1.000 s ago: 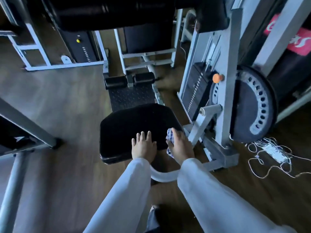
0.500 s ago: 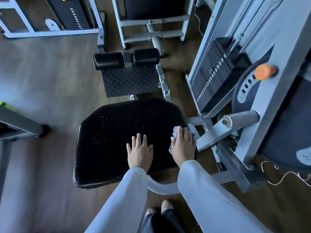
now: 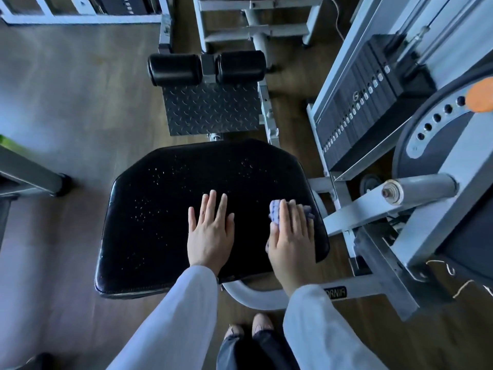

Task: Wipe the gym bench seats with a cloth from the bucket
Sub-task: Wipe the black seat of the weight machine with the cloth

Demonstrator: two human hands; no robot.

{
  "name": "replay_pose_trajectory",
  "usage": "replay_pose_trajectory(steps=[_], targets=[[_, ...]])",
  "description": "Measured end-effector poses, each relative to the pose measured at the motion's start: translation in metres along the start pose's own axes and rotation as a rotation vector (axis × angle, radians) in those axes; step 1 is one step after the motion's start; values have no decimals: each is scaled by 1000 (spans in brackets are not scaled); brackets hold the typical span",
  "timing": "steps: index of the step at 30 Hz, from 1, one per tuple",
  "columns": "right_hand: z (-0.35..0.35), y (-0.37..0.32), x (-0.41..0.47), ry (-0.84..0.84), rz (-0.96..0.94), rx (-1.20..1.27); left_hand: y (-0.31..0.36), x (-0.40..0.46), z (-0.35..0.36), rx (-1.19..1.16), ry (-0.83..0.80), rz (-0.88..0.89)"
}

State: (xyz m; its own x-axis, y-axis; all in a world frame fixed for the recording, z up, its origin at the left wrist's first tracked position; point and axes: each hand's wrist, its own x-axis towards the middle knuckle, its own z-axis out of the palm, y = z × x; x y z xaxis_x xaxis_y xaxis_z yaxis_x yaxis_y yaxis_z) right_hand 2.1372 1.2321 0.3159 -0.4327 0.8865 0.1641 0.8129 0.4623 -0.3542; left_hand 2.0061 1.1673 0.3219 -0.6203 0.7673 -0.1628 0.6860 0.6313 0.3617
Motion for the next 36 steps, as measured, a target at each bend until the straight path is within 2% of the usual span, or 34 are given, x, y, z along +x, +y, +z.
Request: replay_pose_trajectory(steps=[3, 5, 9, 13, 17, 20, 23, 25, 30, 32, 34, 36], targets=[[9, -11, 29, -31, 104, 9, 2, 0, 0, -6, -3, -8], [14, -25, 32, -72, 39, 2, 2, 0, 0, -15, 4, -13], [10, -29, -14, -49, -107, 17, 1, 2, 0, -50, 17, -46], [-4, 9, -21, 74, 102, 28, 1, 4, 0, -115, 47, -70], [-1, 31, 39, 49, 245, 44, 1, 6, 1, -121, 80, -90], [12, 6, 53, -25, 128, 24, 3, 10, 2, -112, 82, -110], [13, -18, 21, -90, -106, 30, 5, 18, 1, -99, 69, -128], [7, -15, 2, -117, -180, 57, 6, 25, -1, -109, 63, -138], [14, 10, 52, -31, 15, 4, -3, 53, -13, -88, 3, -151], [20, 7, 89, -97, 88, 18, -10, 62, -17, -83, -30, -154], [28, -4, 115, -184, 50, 17, -15, 68, -18, -57, -32, -130], [35, -21, 119, -246, -79, 16, -18, 70, -16, -20, -10, -100]])
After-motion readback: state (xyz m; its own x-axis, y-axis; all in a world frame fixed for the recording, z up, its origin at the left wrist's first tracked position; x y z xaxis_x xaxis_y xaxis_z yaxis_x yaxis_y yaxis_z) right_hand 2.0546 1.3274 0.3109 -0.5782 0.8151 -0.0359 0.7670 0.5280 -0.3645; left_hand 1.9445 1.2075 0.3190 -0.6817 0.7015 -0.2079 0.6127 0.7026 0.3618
